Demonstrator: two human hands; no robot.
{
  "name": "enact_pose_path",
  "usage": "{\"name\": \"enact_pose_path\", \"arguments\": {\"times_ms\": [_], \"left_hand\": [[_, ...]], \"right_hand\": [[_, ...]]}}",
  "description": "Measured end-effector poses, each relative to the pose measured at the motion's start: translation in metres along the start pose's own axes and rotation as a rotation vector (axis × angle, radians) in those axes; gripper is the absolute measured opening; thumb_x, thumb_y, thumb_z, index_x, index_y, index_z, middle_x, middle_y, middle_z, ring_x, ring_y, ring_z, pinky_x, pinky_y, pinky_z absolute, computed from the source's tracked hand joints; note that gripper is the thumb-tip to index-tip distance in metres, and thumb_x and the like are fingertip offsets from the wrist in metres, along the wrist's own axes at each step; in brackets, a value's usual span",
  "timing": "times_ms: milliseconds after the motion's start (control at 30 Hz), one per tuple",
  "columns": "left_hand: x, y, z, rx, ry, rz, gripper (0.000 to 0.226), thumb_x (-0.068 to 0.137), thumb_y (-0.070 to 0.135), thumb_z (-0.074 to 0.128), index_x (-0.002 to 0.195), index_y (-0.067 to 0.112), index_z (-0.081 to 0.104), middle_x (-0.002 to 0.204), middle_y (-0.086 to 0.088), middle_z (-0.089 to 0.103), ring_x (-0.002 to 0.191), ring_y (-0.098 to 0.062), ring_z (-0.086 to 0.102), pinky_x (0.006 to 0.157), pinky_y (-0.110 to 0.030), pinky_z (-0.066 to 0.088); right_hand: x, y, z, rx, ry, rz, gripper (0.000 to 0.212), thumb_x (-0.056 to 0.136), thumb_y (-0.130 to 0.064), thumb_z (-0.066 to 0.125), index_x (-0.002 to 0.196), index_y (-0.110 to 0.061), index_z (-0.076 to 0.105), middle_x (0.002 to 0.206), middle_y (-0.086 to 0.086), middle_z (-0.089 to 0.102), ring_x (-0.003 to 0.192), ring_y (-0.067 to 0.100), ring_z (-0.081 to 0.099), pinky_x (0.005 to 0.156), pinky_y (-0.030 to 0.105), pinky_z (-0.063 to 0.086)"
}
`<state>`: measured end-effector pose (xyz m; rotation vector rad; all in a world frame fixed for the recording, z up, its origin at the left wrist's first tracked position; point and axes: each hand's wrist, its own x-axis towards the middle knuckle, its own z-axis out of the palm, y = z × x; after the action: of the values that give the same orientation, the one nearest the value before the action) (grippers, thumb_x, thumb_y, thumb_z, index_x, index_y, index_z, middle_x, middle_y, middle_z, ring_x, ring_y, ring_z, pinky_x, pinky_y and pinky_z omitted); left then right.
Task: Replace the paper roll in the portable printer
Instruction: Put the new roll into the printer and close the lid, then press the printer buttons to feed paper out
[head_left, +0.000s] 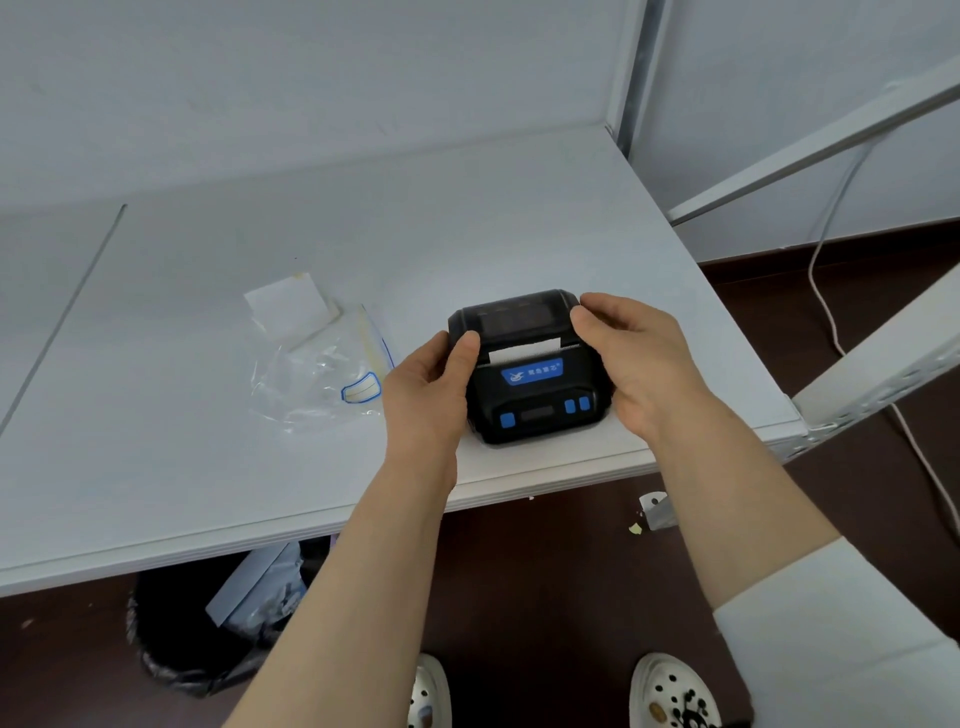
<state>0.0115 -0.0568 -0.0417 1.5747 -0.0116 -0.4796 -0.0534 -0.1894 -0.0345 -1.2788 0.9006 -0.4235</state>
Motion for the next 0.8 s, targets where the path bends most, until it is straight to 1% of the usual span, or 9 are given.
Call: {"name": "enact_pose_path", "arguments": {"times_ms": [67,167,233,333,400,467,600,667,800], "left_hand": [[-0.002,-0.002,0.000,0.062,0.012,-0.027,0.028,0.090,0.042,0.053,0.077,0.019,0.062,0.080,0.000,0.062,0.077,-0.014,0.056,0.077,-0.025,0.047],[-0.006,-0.002,-0.004,0.105,0.051,-0.144,0.044,0.084,0.060,0.041,0.083,0.019,0.054,0.084,-0.006,0.054,0.078,-0.021,0.050,0.080,-0.039,0.049],[-0.012,-0.002,-0.005,0.090,0.053,-0.170,0.037,0.086,0.054,0.040,0.084,0.020,0.053,0.084,-0.005,0.054,0.078,-0.021,0.049,0.083,-0.041,0.050],[-0.021,0.001,0.000,-0.001,0.057,-0.145,0.014,0.088,0.030,0.041,0.082,0.019,0.049,0.084,-0.003,0.049,0.078,-0.020,0.043,0.075,-0.035,0.039],[-0.024,0.002,0.003,-0.053,0.031,-0.130,0.016,0.087,0.017,0.039,0.078,0.016,0.053,0.082,-0.005,0.050,0.079,-0.019,0.043,0.078,-0.034,0.039],[-0.025,0.003,0.005,-0.080,-0.003,-0.121,0.021,0.086,0.012,0.039,0.074,0.013,0.056,0.080,-0.006,0.054,0.080,-0.018,0.046,0.082,-0.033,0.041],[-0.024,0.003,0.002,-0.098,-0.083,-0.117,0.020,0.062,0.012,0.042,0.077,0.008,0.054,0.085,-0.003,0.043,0.082,-0.020,0.033,0.078,-0.032,0.030],[-0.025,-0.003,0.001,-0.072,-0.133,-0.068,0.031,0.059,0.009,0.042,0.083,-0.008,0.053,0.083,-0.010,0.047,0.081,-0.022,0.037,0.082,-0.031,0.034],[-0.027,-0.011,0.002,-0.047,-0.171,0.017,0.041,0.064,0.006,0.054,0.103,0.001,0.063,0.101,-0.012,0.068,0.095,-0.017,0.061,0.096,-0.032,0.046]], "right_hand": [[-0.007,0.000,-0.003,-0.054,-0.006,0.025,0.024,0.092,-0.026,0.054,0.105,-0.010,0.065,0.100,0.006,0.069,0.097,0.020,0.064,0.082,0.030,0.053],[-0.019,0.000,-0.009,-0.204,0.036,0.079,0.044,0.095,-0.037,0.041,0.108,0.000,0.061,0.106,0.015,0.066,0.101,0.025,0.062,0.081,0.028,0.047],[-0.025,0.004,-0.010,-0.227,0.026,0.104,0.046,0.096,-0.037,0.037,0.110,0.002,0.058,0.107,0.018,0.065,0.100,0.023,0.061,0.087,0.032,0.048],[-0.026,0.006,-0.007,-0.214,0.024,0.061,0.036,0.097,-0.033,0.034,0.098,-0.008,0.060,0.086,0.004,0.060,0.074,0.007,0.052,0.062,0.020,0.041],[-0.022,0.004,-0.005,-0.179,0.054,0.042,0.032,0.098,-0.031,0.034,0.095,-0.010,0.058,0.081,0.001,0.056,0.071,0.007,0.048,0.058,0.019,0.037],[-0.020,0.001,-0.006,-0.143,0.076,0.055,0.034,0.097,-0.028,0.036,0.098,-0.003,0.058,0.086,0.005,0.058,0.075,0.012,0.051,0.065,0.021,0.041],[-0.019,0.001,-0.009,-0.045,0.072,0.152,0.040,0.094,-0.033,0.040,0.111,-0.001,0.058,0.112,0.017,0.066,0.111,0.026,0.059,0.101,0.037,0.044],[-0.021,0.002,-0.009,0.020,0.021,0.165,0.038,0.095,-0.039,0.038,0.098,-0.011,0.063,0.105,0.010,0.067,0.110,0.021,0.059,0.105,0.037,0.041],[-0.024,0.005,-0.008,0.144,-0.012,0.140,0.037,0.096,-0.044,0.034,0.078,-0.025,0.060,0.087,-0.003,0.065,0.098,0.012,0.058,0.106,0.035,0.038]]}}
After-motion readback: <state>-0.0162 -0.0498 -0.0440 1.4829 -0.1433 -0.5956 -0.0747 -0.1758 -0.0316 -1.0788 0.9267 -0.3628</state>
